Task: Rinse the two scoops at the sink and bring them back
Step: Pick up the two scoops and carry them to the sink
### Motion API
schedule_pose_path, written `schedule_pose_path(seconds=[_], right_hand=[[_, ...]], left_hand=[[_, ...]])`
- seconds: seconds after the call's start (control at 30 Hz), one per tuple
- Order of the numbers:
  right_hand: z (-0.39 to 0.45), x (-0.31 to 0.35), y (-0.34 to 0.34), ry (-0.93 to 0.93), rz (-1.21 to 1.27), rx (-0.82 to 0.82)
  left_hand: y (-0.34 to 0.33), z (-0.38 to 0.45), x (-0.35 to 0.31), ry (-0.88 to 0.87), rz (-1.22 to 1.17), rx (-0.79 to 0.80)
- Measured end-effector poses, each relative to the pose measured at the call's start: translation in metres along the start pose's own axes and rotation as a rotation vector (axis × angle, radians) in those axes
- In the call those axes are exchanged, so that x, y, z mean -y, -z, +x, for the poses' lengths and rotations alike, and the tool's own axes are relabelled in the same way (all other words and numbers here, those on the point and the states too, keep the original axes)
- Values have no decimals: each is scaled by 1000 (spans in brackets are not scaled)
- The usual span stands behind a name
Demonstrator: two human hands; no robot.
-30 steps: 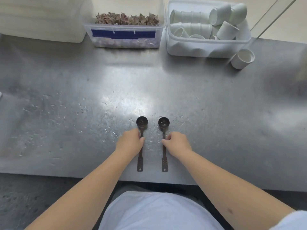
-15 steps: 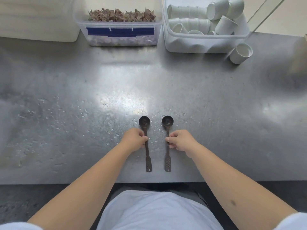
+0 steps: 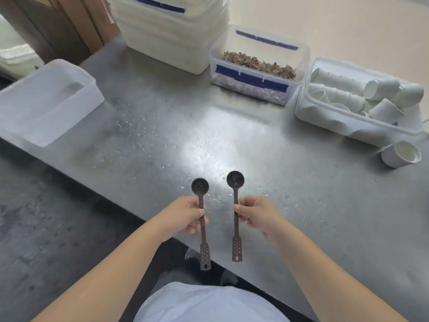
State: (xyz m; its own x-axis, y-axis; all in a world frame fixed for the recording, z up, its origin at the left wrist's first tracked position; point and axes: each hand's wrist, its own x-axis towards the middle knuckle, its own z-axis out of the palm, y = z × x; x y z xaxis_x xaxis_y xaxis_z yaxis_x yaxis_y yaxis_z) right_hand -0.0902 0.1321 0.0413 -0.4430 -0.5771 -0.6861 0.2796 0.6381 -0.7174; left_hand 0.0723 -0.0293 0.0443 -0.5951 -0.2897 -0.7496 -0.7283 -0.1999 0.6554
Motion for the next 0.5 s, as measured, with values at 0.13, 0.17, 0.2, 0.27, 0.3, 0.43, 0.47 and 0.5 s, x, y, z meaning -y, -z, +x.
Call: schedule_pose_path(seconds=[0.13,0.17,0.2,0.27,0.3,0.43,0.47,0.5], right_hand=[[-6,13,-32,101,-128,139],[-11,16,-48,113,-183,200],[-14,18,-62,128,-224,260],[-25,27,-95,161,-321,366],[-32,31,-115,172,-357,425],[-64,38,-200,204,-526,636],[-71,38,-223,219,-564,682],[-78,38,-247,238,-605,721]], left_hand=[[-2,-53,33,14,-153,-164],[0,-71,45,16,-218,-219],[1,-88,57,10,-286,-273],[4,-120,82,-3,-415,-383],[6,-135,96,-8,-483,-441],[21,-195,150,-3,-663,-682],[26,-210,164,-2,-699,-732],[31,-225,179,-2,-733,-779]])
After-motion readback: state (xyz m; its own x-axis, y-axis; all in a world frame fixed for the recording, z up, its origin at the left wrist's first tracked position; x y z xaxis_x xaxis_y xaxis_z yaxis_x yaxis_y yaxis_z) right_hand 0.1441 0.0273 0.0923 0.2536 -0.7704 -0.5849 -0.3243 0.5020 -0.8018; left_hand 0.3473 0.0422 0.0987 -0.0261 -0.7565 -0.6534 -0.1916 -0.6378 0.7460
